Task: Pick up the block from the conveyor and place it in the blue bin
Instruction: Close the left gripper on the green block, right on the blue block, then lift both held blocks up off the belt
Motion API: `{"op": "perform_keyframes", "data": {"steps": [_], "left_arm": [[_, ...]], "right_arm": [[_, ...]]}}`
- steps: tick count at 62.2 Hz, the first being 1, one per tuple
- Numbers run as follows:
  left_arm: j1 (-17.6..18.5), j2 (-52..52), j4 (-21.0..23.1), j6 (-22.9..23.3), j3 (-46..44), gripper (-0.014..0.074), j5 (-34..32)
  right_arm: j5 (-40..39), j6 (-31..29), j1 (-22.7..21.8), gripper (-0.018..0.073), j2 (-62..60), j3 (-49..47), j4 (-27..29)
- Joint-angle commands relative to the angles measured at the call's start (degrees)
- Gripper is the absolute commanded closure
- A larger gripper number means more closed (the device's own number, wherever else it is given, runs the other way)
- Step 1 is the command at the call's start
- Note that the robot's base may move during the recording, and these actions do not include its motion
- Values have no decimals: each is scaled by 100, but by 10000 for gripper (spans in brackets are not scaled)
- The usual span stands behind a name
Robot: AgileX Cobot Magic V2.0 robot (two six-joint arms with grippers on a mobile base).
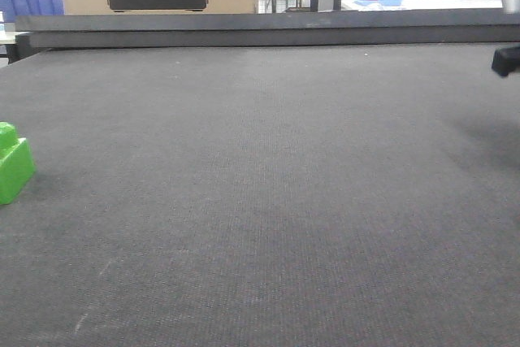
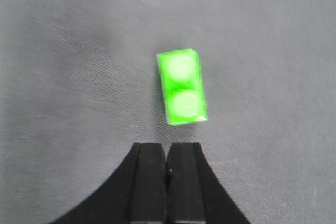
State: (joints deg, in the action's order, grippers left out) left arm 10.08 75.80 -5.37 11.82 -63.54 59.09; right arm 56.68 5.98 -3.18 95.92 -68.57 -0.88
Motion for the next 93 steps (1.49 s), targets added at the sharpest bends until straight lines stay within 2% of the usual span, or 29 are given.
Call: {"op": "perform_keyframes", "data": {"steps": [1,9,13,23,30,37,44,54,59,63,68,74,75,79,83,93], "left_arm": [[237,278,-150,330,-93,707,-16],[381,748,-176,510,-299,673,17],[391,949,-201,618,-402,608,17],[391,1312,-320,638,-402,362,-165],[391,1563,-297,682,-402,221,-187],[391,1853,-297,1016,-402,167,-355],[381,2095,-308,1285,-402,174,-451],[381,2277,-255,1405,-402,177,-580],[381,2277,-265,1551,-402,214,-609],[381,2277,-288,1574,-413,286,-599],[381,2277,-319,1574,-413,437,-640],[381,2277,-382,1574,-413,644,-703],[381,2277,-396,1574,-436,707,-703],[381,2277,-451,1507,-497,707,-600],[381,2236,-481,1140,-556,707,-466],[381,1920,-427,-216,-550,707,-233]], "right_arm": [[38,-4,-37,721,-136,-71,0],[50,-4,-37,721,-137,-71,0],[60,-4,-37,721,-137,-71,0],[24,-4,-37,721,-137,-71,0],[-13,-4,-37,721,-137,-71,0],[-10,-4,-37,721,-127,-71,0],[17,-4,-37,721,-127,-71,0],[29,-4,-37,721,-127,-71,0],[29,-4,-37,721,-127,-71,0],[29,-4,-37,721,-127,-71,11],[29,-4,-37,721,-127,-71,11],[52,-4,-37,721,-127,-71,22],[68,-4,-37,721,-127,-71,30],[108,-4,-24,721,-127,-71,88],[151,-4,-16,721,-127,-59,152],[-54,-24,-10,721,-382,231,165]]}}
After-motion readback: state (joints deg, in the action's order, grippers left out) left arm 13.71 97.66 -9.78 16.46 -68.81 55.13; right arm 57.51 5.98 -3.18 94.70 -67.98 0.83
